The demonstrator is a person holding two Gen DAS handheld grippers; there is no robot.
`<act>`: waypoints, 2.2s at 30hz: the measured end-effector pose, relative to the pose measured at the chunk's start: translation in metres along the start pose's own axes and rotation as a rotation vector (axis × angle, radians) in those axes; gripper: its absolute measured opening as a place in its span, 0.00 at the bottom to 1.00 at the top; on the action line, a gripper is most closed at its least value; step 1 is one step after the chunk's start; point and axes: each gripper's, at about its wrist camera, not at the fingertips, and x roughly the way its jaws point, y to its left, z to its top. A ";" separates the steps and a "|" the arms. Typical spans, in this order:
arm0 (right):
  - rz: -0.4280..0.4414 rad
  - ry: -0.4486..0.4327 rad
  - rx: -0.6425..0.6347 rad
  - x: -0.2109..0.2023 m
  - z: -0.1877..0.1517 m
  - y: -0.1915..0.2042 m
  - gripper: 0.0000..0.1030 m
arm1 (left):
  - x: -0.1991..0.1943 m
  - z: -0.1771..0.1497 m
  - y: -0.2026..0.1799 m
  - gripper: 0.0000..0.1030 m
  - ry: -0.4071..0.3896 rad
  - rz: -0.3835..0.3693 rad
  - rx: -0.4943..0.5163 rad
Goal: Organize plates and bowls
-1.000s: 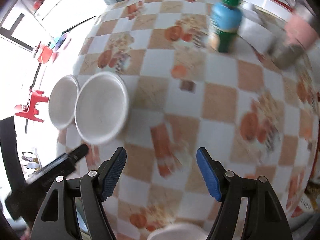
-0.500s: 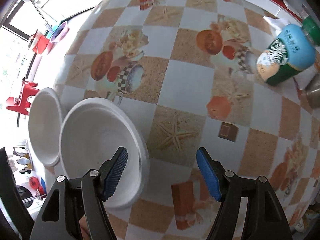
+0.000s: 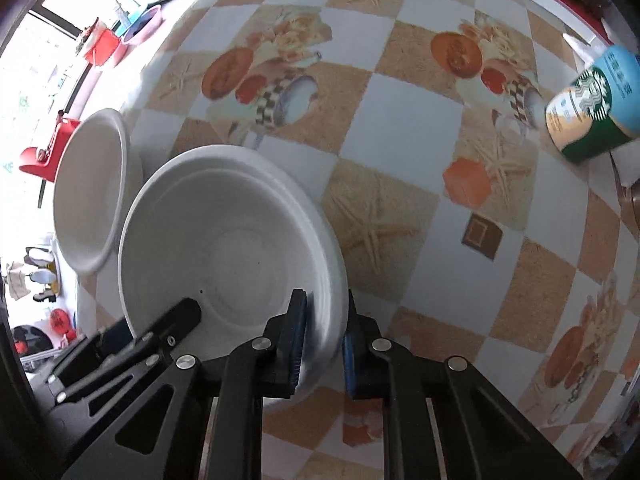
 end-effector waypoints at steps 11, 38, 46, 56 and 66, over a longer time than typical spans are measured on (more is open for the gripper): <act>0.050 0.070 0.027 0.005 -0.034 -0.028 0.17 | 0.009 -0.014 -0.059 0.42 -0.012 0.025 0.274; 0.100 -0.002 0.216 -0.055 -0.132 -0.088 0.17 | -0.032 -0.110 -0.132 0.34 -0.021 -0.055 0.528; 0.069 -0.035 0.296 -0.091 -0.205 -0.115 0.17 | -0.049 -0.151 -0.150 0.34 -0.002 -0.087 0.658; 0.070 0.004 0.427 -0.087 -0.261 -0.103 0.18 | -0.063 -0.218 -0.136 0.34 0.081 -0.084 0.823; 0.054 0.039 0.481 -0.074 -0.296 -0.104 0.18 | -0.048 -0.249 -0.135 0.34 0.144 -0.057 0.864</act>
